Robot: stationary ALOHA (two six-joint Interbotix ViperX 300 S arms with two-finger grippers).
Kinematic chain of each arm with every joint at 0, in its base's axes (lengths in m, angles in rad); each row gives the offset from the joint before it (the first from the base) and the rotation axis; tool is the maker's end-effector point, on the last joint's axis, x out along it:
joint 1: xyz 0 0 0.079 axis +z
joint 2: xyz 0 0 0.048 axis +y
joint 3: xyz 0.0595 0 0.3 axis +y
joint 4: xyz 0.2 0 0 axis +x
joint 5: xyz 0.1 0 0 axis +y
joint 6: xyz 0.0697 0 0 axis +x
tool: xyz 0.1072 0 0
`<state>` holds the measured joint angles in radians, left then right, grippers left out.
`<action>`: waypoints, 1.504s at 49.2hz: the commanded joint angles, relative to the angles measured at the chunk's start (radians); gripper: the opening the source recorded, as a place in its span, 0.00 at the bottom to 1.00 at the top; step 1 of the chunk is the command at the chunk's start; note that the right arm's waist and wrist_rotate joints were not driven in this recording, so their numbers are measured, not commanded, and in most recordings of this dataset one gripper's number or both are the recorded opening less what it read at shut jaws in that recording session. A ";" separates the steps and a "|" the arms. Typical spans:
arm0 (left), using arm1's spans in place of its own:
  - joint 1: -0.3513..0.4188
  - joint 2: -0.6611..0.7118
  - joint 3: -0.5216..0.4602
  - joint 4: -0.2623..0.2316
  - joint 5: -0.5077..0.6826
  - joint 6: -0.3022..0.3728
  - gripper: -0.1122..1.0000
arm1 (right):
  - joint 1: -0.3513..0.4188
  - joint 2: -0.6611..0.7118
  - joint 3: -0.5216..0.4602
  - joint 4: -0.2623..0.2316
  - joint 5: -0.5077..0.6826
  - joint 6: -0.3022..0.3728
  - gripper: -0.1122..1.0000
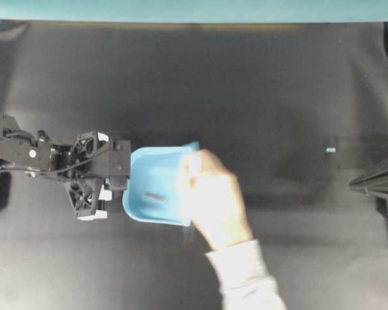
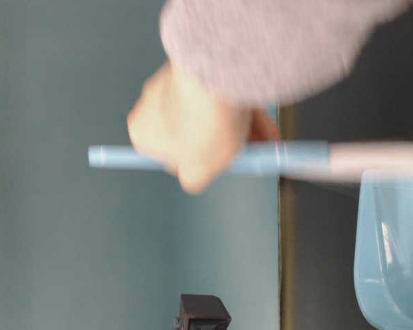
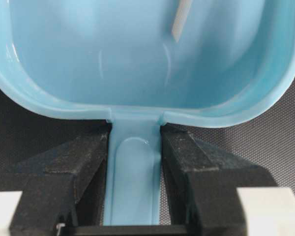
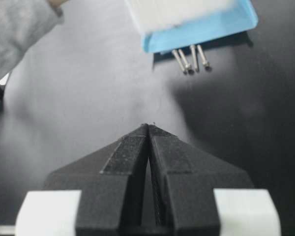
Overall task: Hold the dustpan with the left arm, while a human hand uses a hand brush to gather screws into the dustpan.
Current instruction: 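Hold the dustpan steady with the left gripper while screws are brushed in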
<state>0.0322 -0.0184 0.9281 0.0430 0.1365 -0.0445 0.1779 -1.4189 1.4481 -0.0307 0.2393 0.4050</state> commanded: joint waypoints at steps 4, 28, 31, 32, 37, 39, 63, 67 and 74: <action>0.002 0.002 0.008 0.002 0.075 -0.005 0.37 | 0.000 0.005 -0.005 -0.002 -0.005 -0.002 0.10; 0.012 -0.075 -0.058 0.002 0.336 0.008 0.37 | 0.000 0.005 -0.005 -0.002 -0.005 -0.002 0.10; 0.014 -0.060 -0.091 0.002 0.374 0.008 0.37 | 0.000 0.006 -0.005 -0.002 -0.005 -0.002 0.10; 0.012 -0.054 -0.103 0.003 0.385 0.008 0.37 | 0.000 0.005 -0.005 -0.002 -0.005 -0.002 0.10; 0.017 -0.025 -0.150 0.002 0.420 0.021 0.37 | 0.000 0.005 -0.005 -0.002 -0.005 -0.002 0.10; 0.017 -0.014 -0.163 0.002 0.423 0.034 0.37 | 0.000 0.005 -0.005 -0.002 -0.005 0.000 0.10; 0.025 0.063 -0.176 0.002 0.453 0.058 0.37 | 0.000 0.003 -0.005 -0.003 -0.005 0.000 0.10; 0.026 0.051 -0.167 0.003 0.472 0.055 0.37 | 0.000 0.005 -0.005 -0.002 -0.005 -0.002 0.10; 0.028 -0.005 -0.163 0.002 0.540 0.038 0.37 | 0.000 0.005 -0.005 -0.002 -0.005 0.000 0.10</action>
<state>0.0552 0.0138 0.7624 0.0414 0.6412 -0.0061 0.1779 -1.4189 1.4481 -0.0307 0.2393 0.4034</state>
